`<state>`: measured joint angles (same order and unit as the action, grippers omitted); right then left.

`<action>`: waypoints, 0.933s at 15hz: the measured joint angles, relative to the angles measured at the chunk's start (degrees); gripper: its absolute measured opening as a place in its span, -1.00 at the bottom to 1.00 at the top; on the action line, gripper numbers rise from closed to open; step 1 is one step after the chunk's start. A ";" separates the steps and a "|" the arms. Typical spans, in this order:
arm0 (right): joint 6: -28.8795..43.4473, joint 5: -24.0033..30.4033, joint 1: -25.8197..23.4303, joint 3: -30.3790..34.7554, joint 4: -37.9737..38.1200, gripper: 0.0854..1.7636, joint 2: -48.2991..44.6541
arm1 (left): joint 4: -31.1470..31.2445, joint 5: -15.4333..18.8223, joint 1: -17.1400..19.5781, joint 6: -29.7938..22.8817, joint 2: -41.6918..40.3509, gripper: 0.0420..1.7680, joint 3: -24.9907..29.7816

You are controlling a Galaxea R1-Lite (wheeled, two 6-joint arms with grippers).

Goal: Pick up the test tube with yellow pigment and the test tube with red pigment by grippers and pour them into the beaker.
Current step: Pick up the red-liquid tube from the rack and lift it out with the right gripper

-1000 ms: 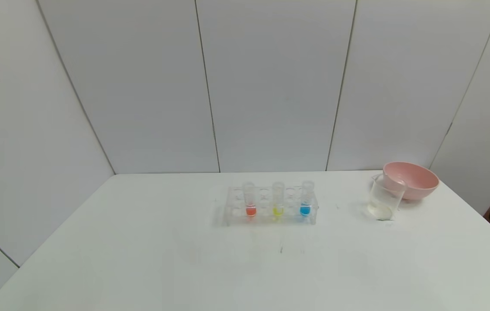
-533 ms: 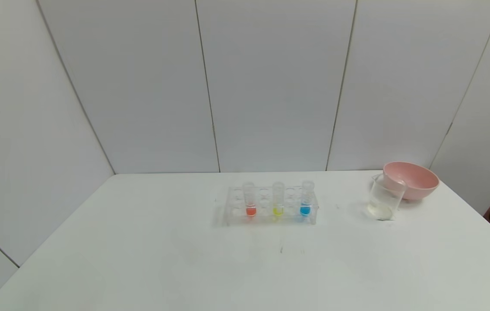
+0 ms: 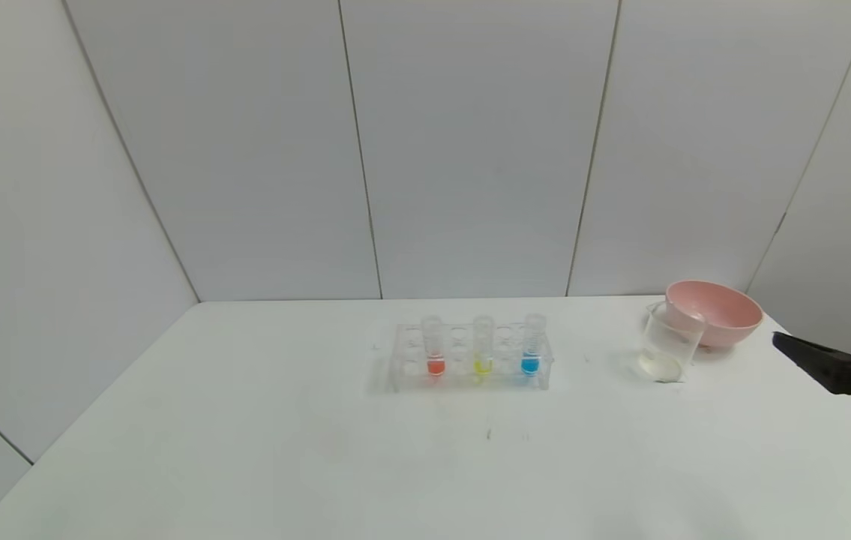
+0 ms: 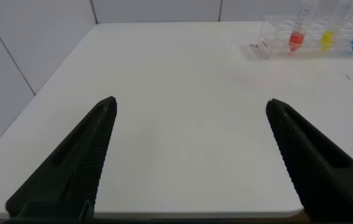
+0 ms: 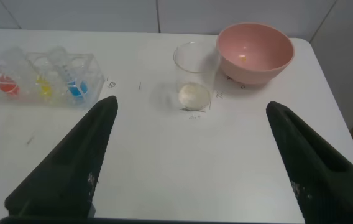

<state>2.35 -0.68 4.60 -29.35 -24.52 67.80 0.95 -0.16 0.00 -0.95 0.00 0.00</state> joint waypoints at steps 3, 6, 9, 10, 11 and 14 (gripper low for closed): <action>1.19 -6.29 7.61 -1.97 -2.02 0.94 7.02 | 0.02 0.00 0.00 0.00 0.00 0.94 0.00; 4.27 -15.37 18.38 -4.16 -2.11 0.94 12.48 | 0.02 0.00 0.00 0.00 0.00 0.94 0.00; 8.67 -24.52 28.28 -7.52 -1.84 0.94 18.16 | 0.02 0.00 0.00 0.00 0.00 0.94 0.00; 9.41 -26.84 31.12 -8.53 -1.95 0.94 20.02 | 0.02 0.00 0.00 0.00 0.00 0.94 0.00; 10.59 -29.10 34.01 -9.80 -2.06 0.94 21.92 | 0.02 0.00 0.00 0.00 0.00 0.94 0.00; 13.43 -33.23 40.47 -13.92 -1.82 0.94 27.51 | 0.02 0.00 0.00 0.00 0.00 0.94 0.00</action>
<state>15.79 -33.91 45.07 -43.28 -26.33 95.32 0.98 -0.16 0.00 -0.95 0.00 0.00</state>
